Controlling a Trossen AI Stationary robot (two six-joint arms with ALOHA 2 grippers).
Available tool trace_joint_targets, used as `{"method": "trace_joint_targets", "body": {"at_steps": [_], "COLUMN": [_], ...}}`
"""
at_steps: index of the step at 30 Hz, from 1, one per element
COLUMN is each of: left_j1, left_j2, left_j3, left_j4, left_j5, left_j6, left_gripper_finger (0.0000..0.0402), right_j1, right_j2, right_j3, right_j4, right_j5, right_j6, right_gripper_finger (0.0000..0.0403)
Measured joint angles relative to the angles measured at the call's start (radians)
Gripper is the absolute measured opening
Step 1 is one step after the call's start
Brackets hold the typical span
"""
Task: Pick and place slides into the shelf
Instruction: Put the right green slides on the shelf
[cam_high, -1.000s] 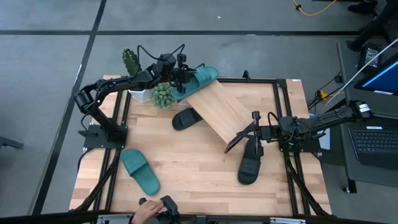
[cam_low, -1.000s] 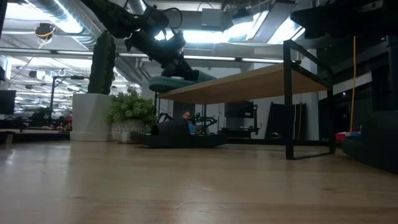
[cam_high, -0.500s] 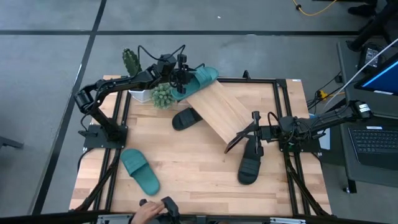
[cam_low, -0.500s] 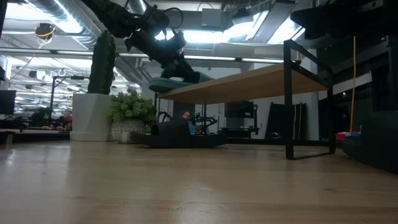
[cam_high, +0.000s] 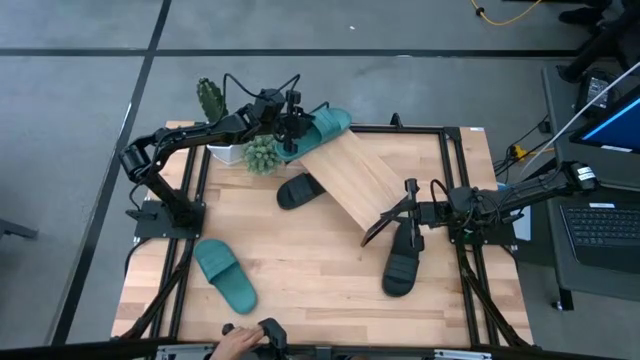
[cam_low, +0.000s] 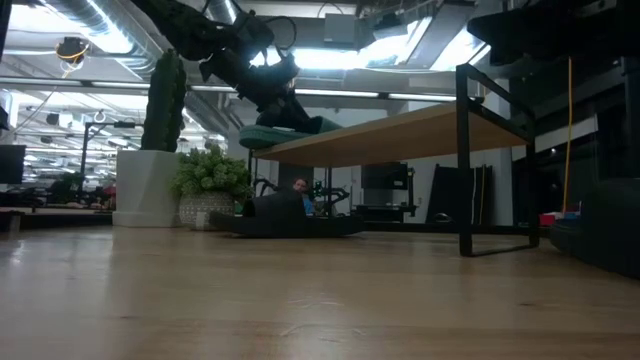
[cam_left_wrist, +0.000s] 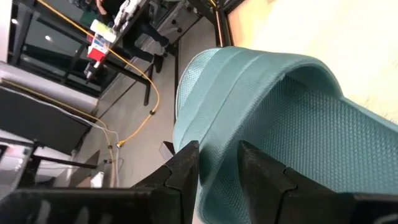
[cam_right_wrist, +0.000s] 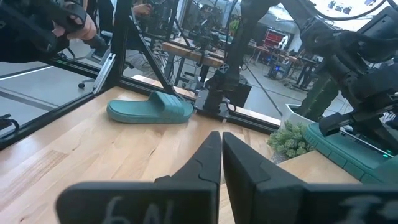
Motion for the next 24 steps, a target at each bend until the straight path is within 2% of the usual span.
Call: {"method": "trace_joint_targets", "body": {"at_steps": [16, 24], "left_j1": [0.0, -0.001], "left_j2": [-0.006, -0.057], "left_j3": [0.0, -0.001], "left_j4": [-0.01, -0.05], "left_j5": [0.002, 0.002], "left_j6": [-0.033, -0.067], "left_gripper_finger": [0.0102, 0.0102], "right_j1": [0.0, 0.0], "right_j2": [0.0, 0.0], "right_j3": [0.0, 0.0], "right_j4": [0.0, -0.001], "right_j5": [0.0, 0.0], "right_j6": [-0.001, -0.003], "right_gripper_finger": [0.0019, 0.0019]}}
